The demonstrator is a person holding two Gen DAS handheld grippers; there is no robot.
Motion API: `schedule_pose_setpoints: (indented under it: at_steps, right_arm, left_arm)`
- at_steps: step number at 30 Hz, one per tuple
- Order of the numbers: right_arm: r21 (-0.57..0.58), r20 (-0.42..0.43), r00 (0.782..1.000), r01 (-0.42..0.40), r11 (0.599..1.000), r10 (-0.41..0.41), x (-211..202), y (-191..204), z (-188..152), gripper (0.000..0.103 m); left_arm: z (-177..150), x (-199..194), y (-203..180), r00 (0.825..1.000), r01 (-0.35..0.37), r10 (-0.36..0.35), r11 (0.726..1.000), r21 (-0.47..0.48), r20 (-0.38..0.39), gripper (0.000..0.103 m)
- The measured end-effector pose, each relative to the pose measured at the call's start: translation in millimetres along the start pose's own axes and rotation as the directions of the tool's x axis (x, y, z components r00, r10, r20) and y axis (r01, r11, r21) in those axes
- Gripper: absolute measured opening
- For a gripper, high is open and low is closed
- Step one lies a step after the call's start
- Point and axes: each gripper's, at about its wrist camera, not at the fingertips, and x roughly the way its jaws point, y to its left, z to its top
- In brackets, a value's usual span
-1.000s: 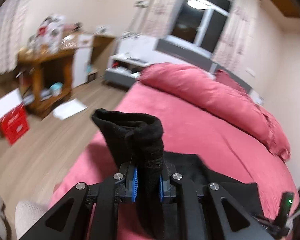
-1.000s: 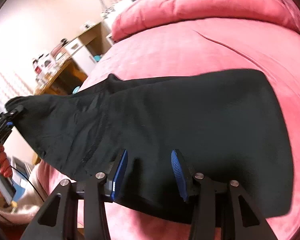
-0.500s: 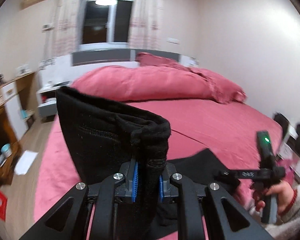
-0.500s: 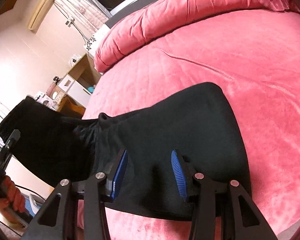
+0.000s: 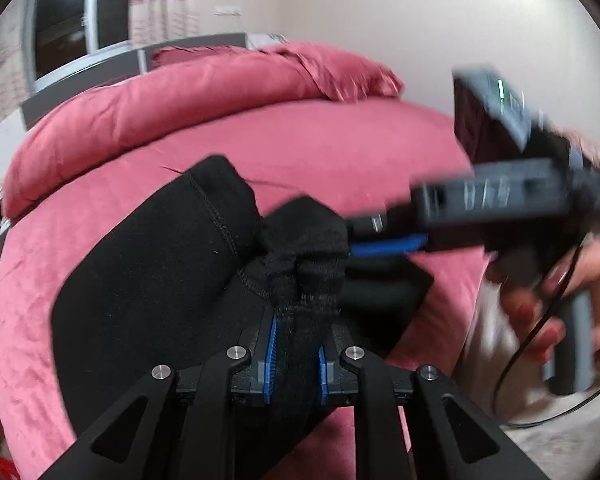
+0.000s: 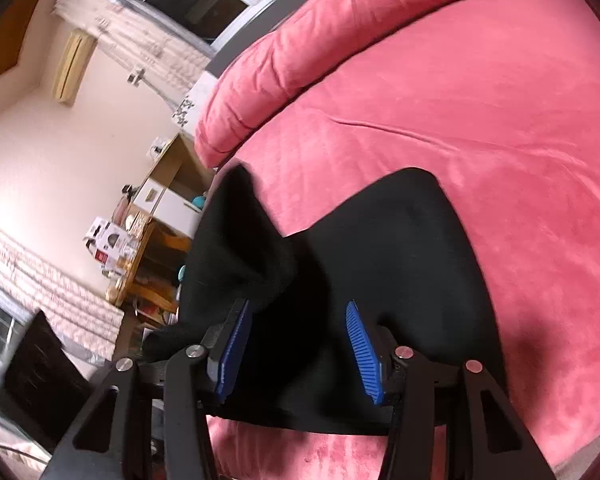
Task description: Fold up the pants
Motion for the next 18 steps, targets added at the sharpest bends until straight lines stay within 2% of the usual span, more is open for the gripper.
schedule_pose_setpoints:
  at_steps: [4, 5, 6, 8, 11, 13, 14, 16, 18]
  right_arm:
    - [0.025, -0.017, 1.000, -0.010, 1.000, 0.010, 2, -4, -1, 0.054]
    - [0.025, -0.026, 1.000, -0.010, 1.000, 0.011, 3, -4, -1, 0.054]
    - [0.022, -0.035, 0.999, -0.009, 1.000, 0.010, 6, -3, -2, 0.055]
    - [0.011, -0.054, 0.999, -0.002, 1.000, 0.003, 12, -1, -3, 0.055]
    - [-0.003, -0.073, 0.997, 0.014, 1.000, -0.014, 20, -1, -4, 0.055]
    - [-0.020, -0.085, 0.996, 0.033, 0.999, -0.034, 25, 1, -4, 0.058]
    - [-0.030, -0.093, 0.995, 0.045, 0.999, -0.047, 28, 1, -4, 0.059]
    - [-0.034, -0.099, 0.993, 0.056, 0.998, -0.060, 32, 1, -3, 0.064]
    - [-0.033, -0.108, 0.991, 0.072, 0.997, -0.075, 37, 1, -2, 0.064]
  left_arm:
    - [-4, 24, -12, 0.998, -0.010, 0.011, 1.000, 0.011, -0.061, 0.018]
    - [-4, 27, -13, 0.997, -0.005, 0.005, 1.000, 0.003, -0.077, 0.020]
    - [-7, 26, -13, 0.996, 0.000, 0.000, 1.000, -0.001, -0.087, 0.026]
    - [-10, 24, -13, 0.994, 0.012, -0.012, 1.000, -0.006, -0.110, 0.029]
    - [-15, 6, -7, 0.995, 0.006, -0.009, 0.999, -0.036, -0.102, 0.031]
    - [-17, -7, 2, 0.996, 0.000, -0.006, 0.997, -0.076, -0.083, 0.037]
    - [-17, -13, 7, 0.997, -0.009, 0.002, 0.995, -0.100, -0.075, 0.039]
    - [-19, -21, 18, 0.997, -0.044, 0.034, 0.989, -0.142, -0.076, 0.050]
    - [-20, -29, 27, 0.993, -0.102, 0.090, 0.980, -0.171, -0.078, 0.055]
